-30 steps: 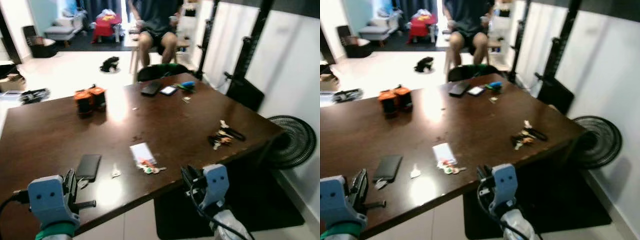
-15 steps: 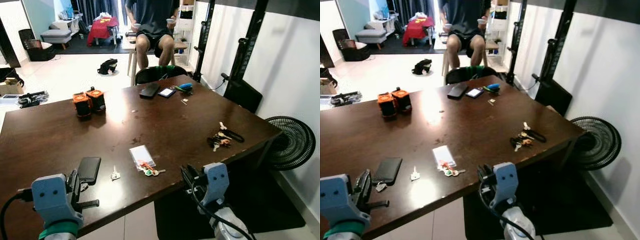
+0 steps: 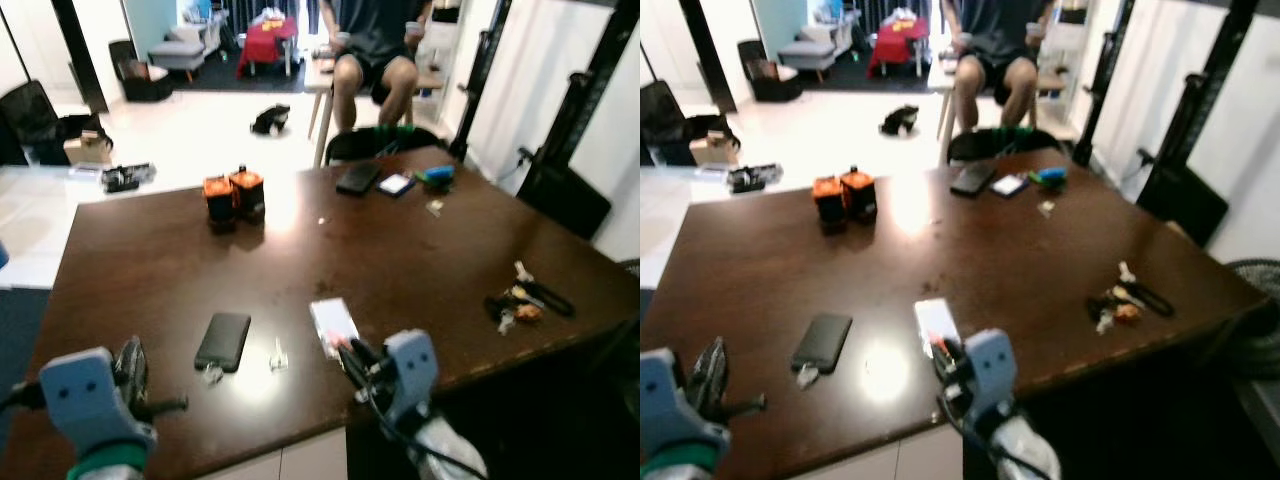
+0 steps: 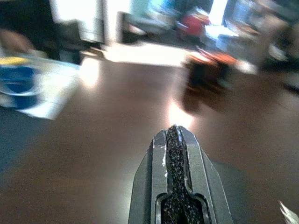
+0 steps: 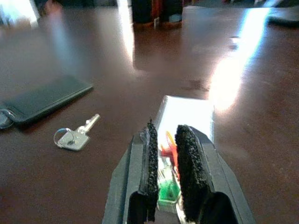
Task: Hang keys on a hook
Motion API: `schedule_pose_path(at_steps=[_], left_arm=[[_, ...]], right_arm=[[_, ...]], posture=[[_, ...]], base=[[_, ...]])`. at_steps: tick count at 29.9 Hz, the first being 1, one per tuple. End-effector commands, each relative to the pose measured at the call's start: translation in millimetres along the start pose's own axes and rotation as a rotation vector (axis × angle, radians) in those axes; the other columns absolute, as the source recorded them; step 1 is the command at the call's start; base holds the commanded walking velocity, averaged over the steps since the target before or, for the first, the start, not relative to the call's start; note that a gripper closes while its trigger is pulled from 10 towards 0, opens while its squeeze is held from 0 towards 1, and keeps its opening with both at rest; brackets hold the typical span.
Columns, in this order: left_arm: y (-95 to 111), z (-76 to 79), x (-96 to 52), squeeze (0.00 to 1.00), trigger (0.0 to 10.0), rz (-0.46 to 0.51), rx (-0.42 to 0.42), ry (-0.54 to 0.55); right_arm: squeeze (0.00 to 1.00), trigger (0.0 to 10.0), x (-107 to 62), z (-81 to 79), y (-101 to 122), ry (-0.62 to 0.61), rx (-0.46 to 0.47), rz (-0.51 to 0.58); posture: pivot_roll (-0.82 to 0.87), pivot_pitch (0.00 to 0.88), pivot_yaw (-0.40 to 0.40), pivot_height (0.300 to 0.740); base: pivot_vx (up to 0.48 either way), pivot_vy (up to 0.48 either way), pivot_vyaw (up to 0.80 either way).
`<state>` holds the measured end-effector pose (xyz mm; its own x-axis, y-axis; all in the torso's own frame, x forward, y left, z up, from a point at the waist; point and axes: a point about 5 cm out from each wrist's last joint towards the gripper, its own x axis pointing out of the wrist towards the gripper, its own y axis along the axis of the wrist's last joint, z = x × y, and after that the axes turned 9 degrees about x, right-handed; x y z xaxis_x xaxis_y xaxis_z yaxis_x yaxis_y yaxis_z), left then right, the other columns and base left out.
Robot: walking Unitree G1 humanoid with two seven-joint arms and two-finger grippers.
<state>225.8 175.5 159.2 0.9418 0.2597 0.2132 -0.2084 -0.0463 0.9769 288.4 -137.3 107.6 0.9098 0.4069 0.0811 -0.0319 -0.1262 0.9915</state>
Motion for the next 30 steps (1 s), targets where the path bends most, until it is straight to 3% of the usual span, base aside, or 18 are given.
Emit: schedule_pose_path(at_steps=[1,15,17,18,21,26,30], left_arm=[[-8.1,-12.1,-6.3,0.0,10.0,-0.045,0.015,0.058],[-7.3,-12.5,-5.3,0.0,10.0,-0.043,-0.009,0.052],[-7.9,-12.3,-4.6,0.0,10.0,-0.048,-0.018,0.04],[-8.2,-12.4,-3.4,0.0,10.0,-0.049,-0.013,0.029],[-8.3,-13.2,-2.7,0.0,10.0,-0.048,-0.006,0.027],[-8.1,-13.5,-0.9,0.0,10.0,-0.047,-0.004,0.022],[-8.1,-13.2,-0.4,0.0,10.0,-0.048,-0.004,0.019]], right_arm=[[0.0,10.0,6.6,-16.1,-0.1,0.051,0.023,0.011],[0.0,10.0,6.4,-12.9,0.3,0.04,0.008,0.011],[0.0,10.0,8.3,-6.7,-2.4,-0.011,-0.007,-0.012],[0.0,10.0,9.8,9.2,-6.1,-0.131,-0.034,-0.049],[0.0,10.0,9.4,22.7,-9.1,-0.218,-0.033,-0.077],[0.0,10.0,8.1,38.6,-12.4,-0.276,-0.015,-0.113],[0.0,10.0,7.6,41.7,-14.0,-0.286,-0.005,-0.131]], posture=[[-0.05,0.023,0.101,0.74],[-0.06,0.025,0.097,0.74],[-0.06,0.025,0.099,0.74],[-0.06,0.025,0.099,0.74],[-0.06,0.025,0.099,0.74],[-0.06,0.026,0.102,0.74],[-0.06,0.026,0.104,0.74]], base=[[0.0,0.0,0.0],[0.0,0.0,0.0],[0.0,0.0,0.0],[0.0,0.0,0.0],[0.0,0.0,0.0],[0.0,0.0,0.0],[0.0,0.0,0.0]])
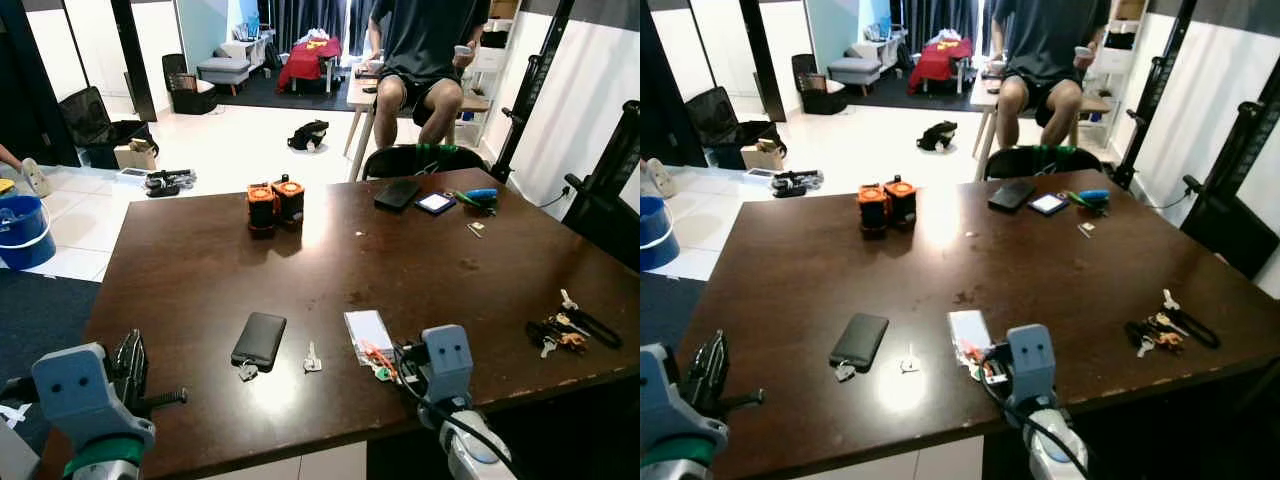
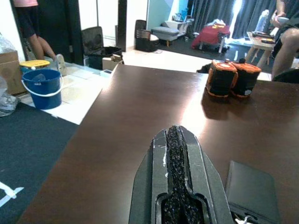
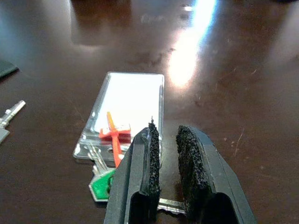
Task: Hang keys on a hook
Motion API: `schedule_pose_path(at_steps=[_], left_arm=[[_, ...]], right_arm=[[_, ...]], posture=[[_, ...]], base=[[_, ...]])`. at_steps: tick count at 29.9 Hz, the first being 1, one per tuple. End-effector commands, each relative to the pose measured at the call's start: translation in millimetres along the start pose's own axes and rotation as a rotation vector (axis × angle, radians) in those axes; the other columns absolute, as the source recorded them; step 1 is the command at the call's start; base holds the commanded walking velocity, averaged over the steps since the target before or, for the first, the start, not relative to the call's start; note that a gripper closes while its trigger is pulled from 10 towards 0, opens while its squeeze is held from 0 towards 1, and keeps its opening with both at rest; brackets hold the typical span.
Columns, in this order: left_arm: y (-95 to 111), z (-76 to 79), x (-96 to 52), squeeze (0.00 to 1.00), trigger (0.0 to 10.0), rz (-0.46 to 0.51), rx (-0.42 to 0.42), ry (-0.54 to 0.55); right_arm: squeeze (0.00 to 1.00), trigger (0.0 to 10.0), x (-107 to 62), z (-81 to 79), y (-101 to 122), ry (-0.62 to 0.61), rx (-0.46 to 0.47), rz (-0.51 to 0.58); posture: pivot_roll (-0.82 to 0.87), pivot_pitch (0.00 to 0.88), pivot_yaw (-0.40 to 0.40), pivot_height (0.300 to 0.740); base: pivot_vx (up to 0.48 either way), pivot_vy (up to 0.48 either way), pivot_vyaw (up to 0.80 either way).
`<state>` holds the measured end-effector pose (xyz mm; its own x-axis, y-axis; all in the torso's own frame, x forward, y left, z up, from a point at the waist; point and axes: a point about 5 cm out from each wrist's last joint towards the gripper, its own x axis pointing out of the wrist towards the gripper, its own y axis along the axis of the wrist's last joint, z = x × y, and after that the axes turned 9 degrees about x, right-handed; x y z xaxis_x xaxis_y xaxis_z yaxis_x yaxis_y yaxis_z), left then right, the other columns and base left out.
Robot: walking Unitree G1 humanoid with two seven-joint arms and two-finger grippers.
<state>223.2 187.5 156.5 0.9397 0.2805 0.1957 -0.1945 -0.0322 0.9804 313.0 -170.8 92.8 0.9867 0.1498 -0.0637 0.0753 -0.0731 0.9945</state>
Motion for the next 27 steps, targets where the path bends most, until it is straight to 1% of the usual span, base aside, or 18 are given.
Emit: schedule_pose_path(at_steps=[1,3,4,5,6,7,8,14,15,18,19,20,21,22,23,25,26,27], left_arm=[[-5.6,0.1,0.2,0.0,10.0,-0.03,0.005,-0.008],[-5.6,0.6,0.3,0.0,10.0,-0.03,0.003,-0.01],[-5.6,0.8,0.3,0.0,10.0,-0.03,0.002,-0.011],[-5.6,0.8,0.3,0.0,10.0,-0.03,0.002,-0.011],[-5.5,1.0,0.3,0.0,10.0,-0.03,0.0,-0.012],[-5.5,1.0,0.3,0.0,10.0,-0.03,0.0,-0.012],[-5.2,1.1,0.0,0.0,10.0,-0.029,-0.003,-0.013],[-4.5,1.4,-0.6,0.0,10.0,-0.027,-0.009,-0.018],[-4.3,1.6,-0.8,0.0,10.0,-0.026,-0.011,-0.021],[-4.3,1.6,-0.8,0.0,10.0,-0.026,-0.011,-0.021],[-3.6,2.7,-1.4,0.0,10.0,-0.023,-0.023,-0.036],[-2.1,8.1,-3.6,0.0,10.0,-0.014,-0.05,-0.106],[-2.1,8.1,-3.6,0.0,10.0,-0.014,-0.05,-0.106],[-1.0,12.0,-5.4,0.0,10.0,-0.008,-0.069,-0.157],[0.1,19.5,-10.1,0.0,10.0,0.0,-0.076,-0.268],[0.1,19.5,-10.1,0.0,10.0,0.0,-0.076,-0.268],[0.0,24.8,-14.9,0.0,10.0,0.003,-0.07,-0.361],[0.0,24.8,-14.9,0.0,10.0,0.003,-0.07,-0.361]], right_arm=[[0.0,10.0,0.9,3.3,-6.7,-0.004,0.021,-0.053],[0.0,10.0,1.1,3.3,-7.9,0.005,0.028,-0.065],[0.04,10.0,1.3,1.9,-7.4,0.019,0.037,-0.06],[0.04,10.0,1.3,1.9,-7.4,0.019,0.037,-0.06],[0.66,10.0,2.2,-0.8,-6.3,0.038,0.054,-0.053],[0.66,10.0,2.2,-0.8,-6.3,0.038,0.054,-0.053],[1.0,10.0,3.0,-3.9,-4.7,0.055,0.071,-0.041],[1.0,10.0,3.7,-9.4,-1.9,0.089,0.097,-0.022],[0.84,10.0,3.5,-13.2,-0.2,0.12,0.1,-0.012],[0.84,10.0,3.5,-13.2,-0.2,0.12,0.1,-0.012],[0.0,10.0,2.2,-18.8,0.4,0.161,0.103,-0.006],[0.0,10.0,0.6,-23.3,0.2,0.191,0.103,-0.005],[0.0,10.0,0.6,-23.3,0.2,0.191,0.103,-0.005],[0.0,10.0,-0.3,-25.8,-0.3,0.208,0.103,-0.007],[0.0,10.0,-0.9,-27.0,-0.8,0.215,0.104,-0.009],[0.0,10.0,-0.9,-27.0,-0.8,0.215,0.104,-0.009],[0.0,10.0,-1.2,-27.4,-1.1,0.221,0.104,-0.011],[0.0,10.0,-1.2,-27.4,-1.1,0.221,0.104,-0.011]], posture=[[-0.06,0.026,0.104,0.74],[-0.06,0.026,0.104,0.74],[-0.06,0.026,0.104,0.74],[-0.06,0.026,0.104,0.74],[-0.06,0.026,0.104,0.74],[-0.06,0.026,0.104,0.74],[-0.06,0.03,0.106,0.74],[-0.06,0.03,0.106,0.74],[-0.06,0.03,0.106,0.74],[-0.06,0.03,0.106,0.74],[-0.06,0.032,0.106,0.74],[-0.06,0.032,0.106,0.74],[-0.06,0.032,0.106,0.74],[-0.06,0.032,0.106,0.74],[-0.06,0.032,0.106,0.74],[-0.06,0.032,0.106,0.74],[-0.06,0.032,0.106,0.74],[-0.06,0.032,0.106,0.74]], base=[[0.0,0.0,0.0],[0.0,0.0,0.0],[0.0,0.0,0.0],[0.0,0.0,0.0],[0.0,0.0,0.0],[0.0,0.0,0.0],[0.0,0.0,0.0],[0.0,0.0,0.0],[0.0,0.0,0.0],[0.0,0.0,0.0],[0.0,0.0,0.0],[0.0,0.0,0.0],[0.0,0.0,0.0],[0.0,0.0,0.0],[0.0,0.0,0.0],[0.0,0.0,0.0],[0.0,0.0,0.0],[0.0,0.0,0.0]])
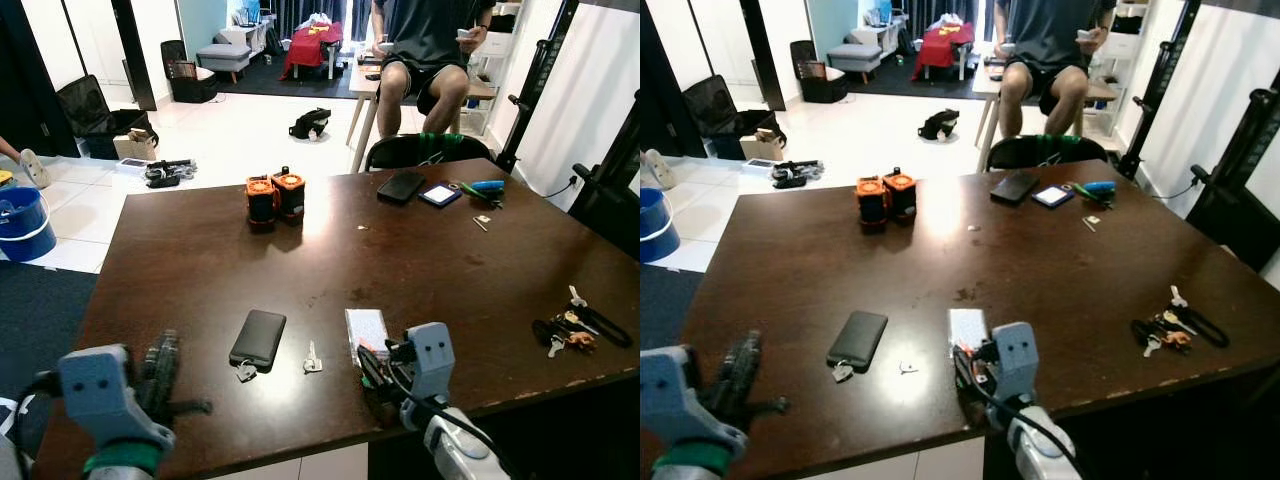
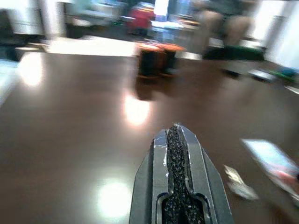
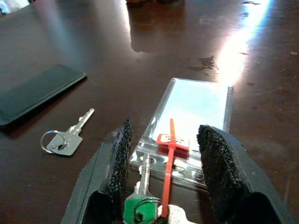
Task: Hang keys on a hook
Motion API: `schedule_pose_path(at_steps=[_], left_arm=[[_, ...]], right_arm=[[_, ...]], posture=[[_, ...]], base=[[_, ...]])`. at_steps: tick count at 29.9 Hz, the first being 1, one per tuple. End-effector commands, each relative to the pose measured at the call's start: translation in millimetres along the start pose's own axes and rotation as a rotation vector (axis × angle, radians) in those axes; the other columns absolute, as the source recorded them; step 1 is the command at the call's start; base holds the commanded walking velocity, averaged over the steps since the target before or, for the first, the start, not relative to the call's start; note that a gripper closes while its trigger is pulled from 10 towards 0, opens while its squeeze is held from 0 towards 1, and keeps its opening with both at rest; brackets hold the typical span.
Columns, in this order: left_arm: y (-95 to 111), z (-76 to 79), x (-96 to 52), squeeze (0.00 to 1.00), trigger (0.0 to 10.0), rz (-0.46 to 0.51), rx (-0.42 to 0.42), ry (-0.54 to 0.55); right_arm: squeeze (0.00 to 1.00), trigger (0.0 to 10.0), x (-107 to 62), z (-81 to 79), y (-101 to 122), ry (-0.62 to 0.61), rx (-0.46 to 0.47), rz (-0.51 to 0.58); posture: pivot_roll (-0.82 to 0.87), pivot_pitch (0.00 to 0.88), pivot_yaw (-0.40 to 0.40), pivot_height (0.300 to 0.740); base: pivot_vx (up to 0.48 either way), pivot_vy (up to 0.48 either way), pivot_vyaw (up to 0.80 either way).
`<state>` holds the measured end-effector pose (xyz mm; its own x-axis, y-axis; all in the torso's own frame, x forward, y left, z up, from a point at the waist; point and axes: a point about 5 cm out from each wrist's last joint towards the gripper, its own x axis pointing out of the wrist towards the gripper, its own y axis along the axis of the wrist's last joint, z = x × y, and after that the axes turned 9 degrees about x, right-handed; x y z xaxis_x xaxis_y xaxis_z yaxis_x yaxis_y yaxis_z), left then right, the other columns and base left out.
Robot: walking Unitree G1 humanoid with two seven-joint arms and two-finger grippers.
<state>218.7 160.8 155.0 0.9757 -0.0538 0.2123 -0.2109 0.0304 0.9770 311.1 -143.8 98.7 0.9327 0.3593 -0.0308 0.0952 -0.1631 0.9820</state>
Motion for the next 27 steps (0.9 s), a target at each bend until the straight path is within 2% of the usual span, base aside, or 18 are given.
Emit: schedule_pose_path(at_steps=[1,2,3,4,8,13,17,27], left_arm=[[-0.2,1.4,-2.5,0.0,10.0,-0.006,-0.006,-0.022],[-1.3,7.3,-6.1,0.0,10.0,-0.015,-0.003,-0.113],[-1.3,7.3,-6.1,0.0,10.0,-0.015,-0.003,-0.113],[-2.5,12.1,-9.5,0.0,10.0,-0.025,-0.008,-0.184],[-3.4,15.8,-13.3,0.0,10.0,-0.039,-0.018,-0.252],[-4.2,14.1,-15.9,0.0,10.0,-0.054,-0.001,-0.277],[-5.4,9.3,-18.1,0.0,10.0,-0.062,0.019,-0.28],[-7.8,11.6,-19.4,0.0,10.0,-0.071,0.016,-0.3]], right_arm=[[0.0,10.0,-3.0,-0.2,-4.9,0.001,0.013,-0.013],[0.0,10.0,-3.3,-0.5,-5.4,0.009,0.008,-0.019],[0.0,10.0,-3.3,-0.5,-5.4,0.009,0.008,-0.019],[0.0,10.0,-4.2,0.2,-6.0,0.014,0.001,-0.023],[0.0,10.0,-6.1,5.1,-6.3,0.003,-0.002,-0.026],[0.0,10.0,-8.4,8.3,-6.9,0.016,0.019,-0.035],[0.0,10.0,-13.7,10.8,-17.8,0.036,0.025,-0.115],[0.0,10.0,-15.5,10.8,-22.6,0.039,0.046,-0.149]], posture=[[-0.06,0.032,0.106,0.74],[-0.06,0.032,0.106,0.74],[-0.06,0.032,0.106,0.74],[-0.06,0.027,0.108,0.74],[-0.06,0.027,0.108,0.74],[-0.06,0.02,0.106,0.74],[-0.06,0.013,0.107,0.74],[-0.06,0.003,0.108,0.74]], base=[[0.0,0.0,0.0],[0.0,0.0,0.0],[0.0,0.0,0.0],[0.0,0.0,0.0],[0.0,0.0,0.0],[0.0,0.0,0.0],[0.0,0.0,0.0],[0.0,0.0,0.0]])
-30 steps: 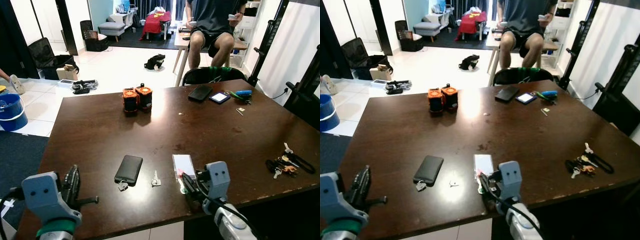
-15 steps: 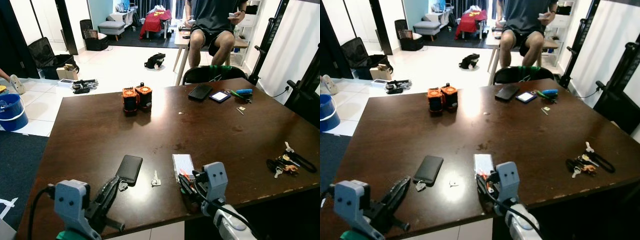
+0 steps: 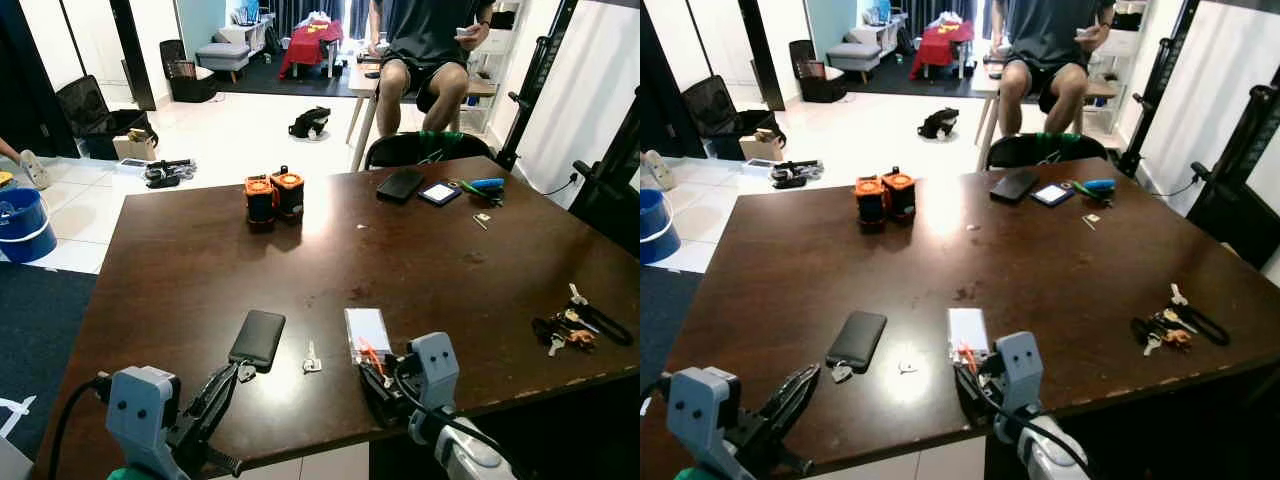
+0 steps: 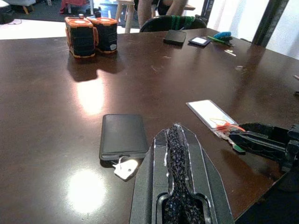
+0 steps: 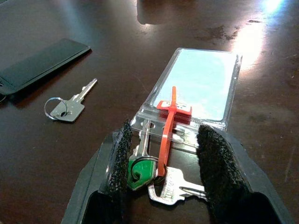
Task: Hang keys on a hook
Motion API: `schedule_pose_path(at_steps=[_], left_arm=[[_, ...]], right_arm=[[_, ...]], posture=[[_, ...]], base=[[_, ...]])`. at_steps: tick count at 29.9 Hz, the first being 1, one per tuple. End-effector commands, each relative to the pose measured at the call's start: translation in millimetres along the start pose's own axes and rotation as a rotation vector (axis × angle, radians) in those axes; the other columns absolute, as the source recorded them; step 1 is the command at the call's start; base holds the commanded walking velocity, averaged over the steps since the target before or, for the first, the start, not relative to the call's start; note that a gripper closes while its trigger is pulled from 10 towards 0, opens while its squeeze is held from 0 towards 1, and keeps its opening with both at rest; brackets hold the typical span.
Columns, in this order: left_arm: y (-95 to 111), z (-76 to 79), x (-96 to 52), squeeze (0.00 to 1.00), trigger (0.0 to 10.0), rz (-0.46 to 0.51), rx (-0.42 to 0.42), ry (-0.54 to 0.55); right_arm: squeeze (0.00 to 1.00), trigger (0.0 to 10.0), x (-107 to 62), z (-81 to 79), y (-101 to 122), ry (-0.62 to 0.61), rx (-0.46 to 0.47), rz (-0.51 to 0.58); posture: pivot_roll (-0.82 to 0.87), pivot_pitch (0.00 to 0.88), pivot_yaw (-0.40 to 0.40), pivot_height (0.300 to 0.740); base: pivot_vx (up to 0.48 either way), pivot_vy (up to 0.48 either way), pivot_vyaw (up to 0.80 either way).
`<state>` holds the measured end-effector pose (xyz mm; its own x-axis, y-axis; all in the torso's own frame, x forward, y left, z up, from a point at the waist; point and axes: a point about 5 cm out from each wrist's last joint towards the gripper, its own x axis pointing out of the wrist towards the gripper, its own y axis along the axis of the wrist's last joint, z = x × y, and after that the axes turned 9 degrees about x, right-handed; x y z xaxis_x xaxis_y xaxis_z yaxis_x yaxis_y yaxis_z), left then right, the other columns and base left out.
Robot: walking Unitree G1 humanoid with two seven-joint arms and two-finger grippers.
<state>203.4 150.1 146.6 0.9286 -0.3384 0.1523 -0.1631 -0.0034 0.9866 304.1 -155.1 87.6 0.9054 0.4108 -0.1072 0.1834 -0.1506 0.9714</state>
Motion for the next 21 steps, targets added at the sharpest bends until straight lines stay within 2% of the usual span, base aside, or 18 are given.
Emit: schedule_pose_path(at_steps=[1,5,6,8,9,13,14,16,21], left_arm=[[-2.6,1.2,-3.0,0.0,10.0,-0.015,-0.009,-0.009],[-2.7,1.1,-3.3,0.0,10.0,-0.016,-0.009,-0.012],[-2.9,1.0,-3.6,0.0,10.0,-0.019,-0.009,-0.014],[-3.0,1.0,-3.8,0.0,10.0,-0.02,-0.009,-0.015],[-3.1,1.5,-4.9,0.0,10.0,-0.024,-0.012,-0.021],[-3.2,1.7,-5.2,0.0,10.0,-0.026,-0.013,-0.023],[-3.1,2.0,-5.7,0.0,10.0,-0.027,-0.016,-0.026],[-3.1,2.0,-5.7,0.0,10.0,-0.027,-0.016,-0.026],[-4.1,4.8,-7.3,0.0,10.0,-0.035,-0.029,-0.045]], right_arm=[[0.0,10.0,-4.2,0.9,-13.3,-0.002,0.025,-0.062],[0.0,10.0,-4.7,1.2,-14.4,0.001,0.024,-0.07],[0.0,4.9,-5.7,2.6,-16.5,0.0,0.024,-0.084],[0.0,4.9,-6.4,3.6,-17.9,-0.001,0.025,-0.093],[0.0,6.9,-8.8,5.3,-19.6,-0.001,0.025,-0.109],[0.0,6.9,-9.5,5.8,-19.8,-0.001,0.024,-0.113],[0.0,10.0,-11.4,7.4,-19.5,-0.003,0.027,-0.116],[0.0,10.0,-11.4,7.4,-19.5,-0.003,0.027,-0.116],[0.0,10.0,-21.5,19.3,-15.6,-0.028,0.043,-0.109]], posture=[[-0.06,0.003,0.108,0.74],[-0.06,0.003,0.108,0.74],[-0.06,0.003,0.108,0.74],[-0.06,0.003,0.108,0.74],[-0.06,0.006,0.109,0.74],[-0.06,0.006,0.109,0.74],[-0.06,0.007,0.108,0.74],[-0.06,0.007,0.108,0.74],[-0.06,0.012,0.109,0.74]], base=[[0.0,0.0,0.0],[0.0,0.0,0.0],[0.0,0.0,0.0],[0.0,0.0,0.0],[0.0,0.0,0.0],[0.0,0.0,0.0],[0.0,0.0,0.0],[0.0,0.0,0.0],[0.0,0.0,0.0]])
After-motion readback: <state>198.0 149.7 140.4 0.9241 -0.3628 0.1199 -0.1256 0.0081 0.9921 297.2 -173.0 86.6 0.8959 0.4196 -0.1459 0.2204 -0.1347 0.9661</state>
